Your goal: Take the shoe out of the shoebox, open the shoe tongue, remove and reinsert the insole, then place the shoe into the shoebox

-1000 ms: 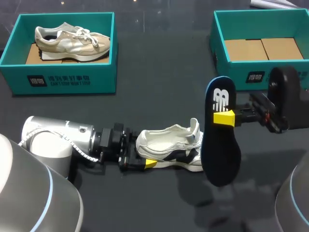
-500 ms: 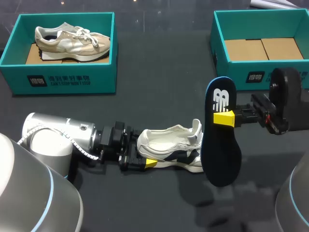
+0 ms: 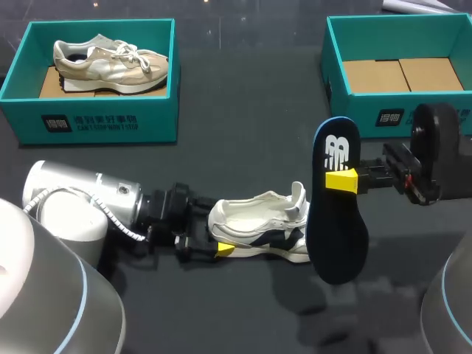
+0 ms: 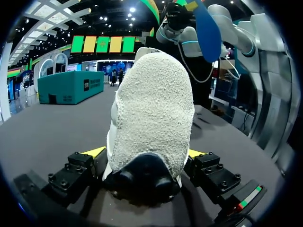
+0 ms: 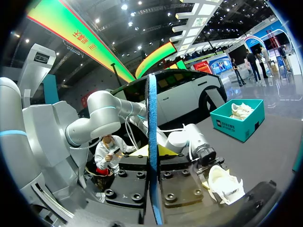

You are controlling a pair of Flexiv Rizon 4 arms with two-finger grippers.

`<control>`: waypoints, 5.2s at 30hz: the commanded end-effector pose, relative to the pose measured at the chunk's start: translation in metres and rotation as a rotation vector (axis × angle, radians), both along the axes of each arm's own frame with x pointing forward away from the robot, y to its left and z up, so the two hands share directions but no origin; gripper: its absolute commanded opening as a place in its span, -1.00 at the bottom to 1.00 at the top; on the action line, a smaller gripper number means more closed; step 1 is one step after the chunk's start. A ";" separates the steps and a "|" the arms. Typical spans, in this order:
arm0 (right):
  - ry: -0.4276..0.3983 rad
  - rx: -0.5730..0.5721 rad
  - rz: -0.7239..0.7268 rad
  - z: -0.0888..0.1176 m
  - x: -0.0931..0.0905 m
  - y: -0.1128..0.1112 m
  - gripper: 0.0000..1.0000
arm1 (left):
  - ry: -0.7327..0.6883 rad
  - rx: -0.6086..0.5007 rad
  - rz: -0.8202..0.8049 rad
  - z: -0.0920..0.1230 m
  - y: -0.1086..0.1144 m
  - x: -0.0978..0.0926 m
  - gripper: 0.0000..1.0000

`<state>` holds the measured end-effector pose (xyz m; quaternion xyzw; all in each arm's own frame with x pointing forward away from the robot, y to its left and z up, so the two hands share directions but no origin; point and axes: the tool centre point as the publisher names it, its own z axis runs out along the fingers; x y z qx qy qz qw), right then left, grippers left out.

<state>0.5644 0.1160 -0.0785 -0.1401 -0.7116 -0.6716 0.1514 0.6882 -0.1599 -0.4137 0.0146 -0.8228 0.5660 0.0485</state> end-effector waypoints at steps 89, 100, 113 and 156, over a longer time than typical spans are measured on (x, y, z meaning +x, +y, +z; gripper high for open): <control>-0.001 -0.003 -0.012 0.001 -0.006 -0.001 -1.00 | -0.158 1.111 -0.119 0.090 -0.022 0.029 1.00; -0.001 -0.003 -0.012 0.001 -0.006 -0.001 -1.00 | -0.177 1.100 -0.135 0.072 -0.051 0.038 1.00; -0.001 -0.003 -0.012 0.001 -0.006 -0.001 -1.00 | -0.174 1.098 -0.137 0.047 -0.055 0.031 0.18; -0.001 -0.003 -0.012 0.001 -0.006 -0.001 -1.00 | -0.346 0.977 -0.587 0.092 -0.066 0.036 -1.00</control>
